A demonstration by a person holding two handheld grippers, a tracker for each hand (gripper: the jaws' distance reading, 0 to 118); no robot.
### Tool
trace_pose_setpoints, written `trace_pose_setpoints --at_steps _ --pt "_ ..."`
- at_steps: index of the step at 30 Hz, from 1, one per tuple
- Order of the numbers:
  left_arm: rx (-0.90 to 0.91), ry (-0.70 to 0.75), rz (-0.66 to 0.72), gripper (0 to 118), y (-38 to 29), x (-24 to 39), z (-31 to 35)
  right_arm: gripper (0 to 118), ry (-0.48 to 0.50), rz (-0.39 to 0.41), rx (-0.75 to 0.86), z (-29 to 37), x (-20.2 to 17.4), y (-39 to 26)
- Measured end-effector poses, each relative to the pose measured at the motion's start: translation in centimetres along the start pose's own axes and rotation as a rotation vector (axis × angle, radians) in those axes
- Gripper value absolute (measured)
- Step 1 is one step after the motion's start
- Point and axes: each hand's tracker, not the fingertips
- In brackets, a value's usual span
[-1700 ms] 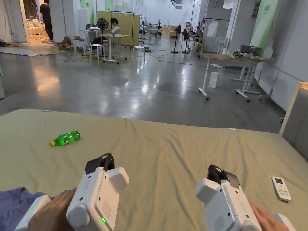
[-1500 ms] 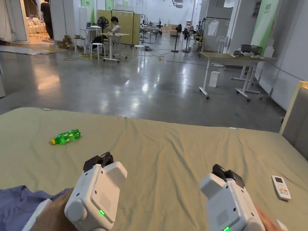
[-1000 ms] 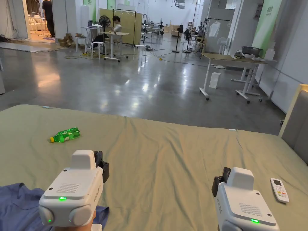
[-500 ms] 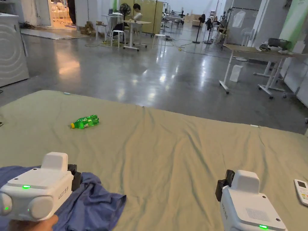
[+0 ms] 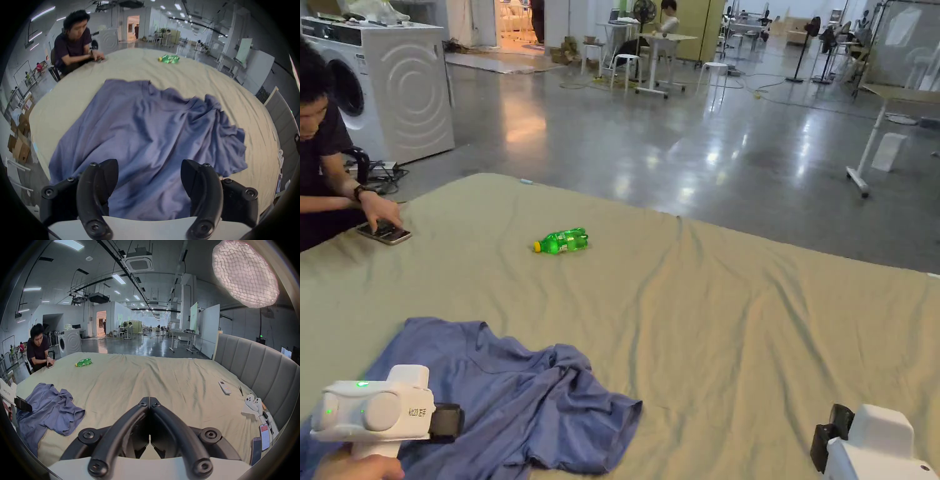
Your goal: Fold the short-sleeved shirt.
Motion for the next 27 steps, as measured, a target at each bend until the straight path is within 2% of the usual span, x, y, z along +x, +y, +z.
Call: trace_pose_setpoints --at_steps 3,5,8,10,11,12,13,14,17,19,21,27 --pt "-0.074 -0.013 -0.001 90 -0.8 0.2 -2.4 0 0.044 0.012 -0.016 -0.2 -0.4 -0.6" --pt "-0.119 0.033 -0.021 92 -1.6 0.6 -4.2 0 0.043 0.013 -0.031 -0.2 -0.8 -1.1" --pt "-0.039 0.105 -0.109 92 -2.0 2.2 -4.4 0 0.057 0.025 -0.044 -0.2 -1.2 -1.5" --pt "-0.044 0.126 -0.091 88 -1.8 2.5 -5.0 0 0.059 0.023 -0.050 -0.3 -1.3 -1.7" --pt "-0.014 0.116 -0.081 76 -1.9 2.6 -4.8 0 0.060 0.021 -0.053 0.2 -1.4 -1.3" --pt "0.020 0.115 -0.074 58 -1.8 2.9 -4.7 0 0.062 0.020 -0.057 0.2 -1.5 -1.4" --pt "0.042 0.123 -0.094 30 -2.2 4.0 -3.3 0 0.062 0.021 -0.058 0.3 -1.5 -1.4" --pt "0.040 0.157 -0.130 8 -2.2 4.5 -3.3 0 0.065 0.023 -0.060 0.2 -1.5 -1.5" --pt "0.012 0.149 -0.168 7 -2.0 3.9 -4.4 0 0.064 0.027 -0.061 0.0 -1.3 -1.8" --pt "0.026 0.106 -0.091 6 -1.5 3.1 -3.7 0 0.054 0.024 -0.060 0.3 -1.0 -1.6" --pt "0.113 0.055 -0.013 6 -0.9 1.8 -2.8 0 0.047 0.018 -0.058 0.4 -0.7 -1.4" --pt "0.299 0.005 -0.018 6 1.8 1.7 1.9 0 0.049 0.015 -0.043 0.3 -0.3 -1.5"
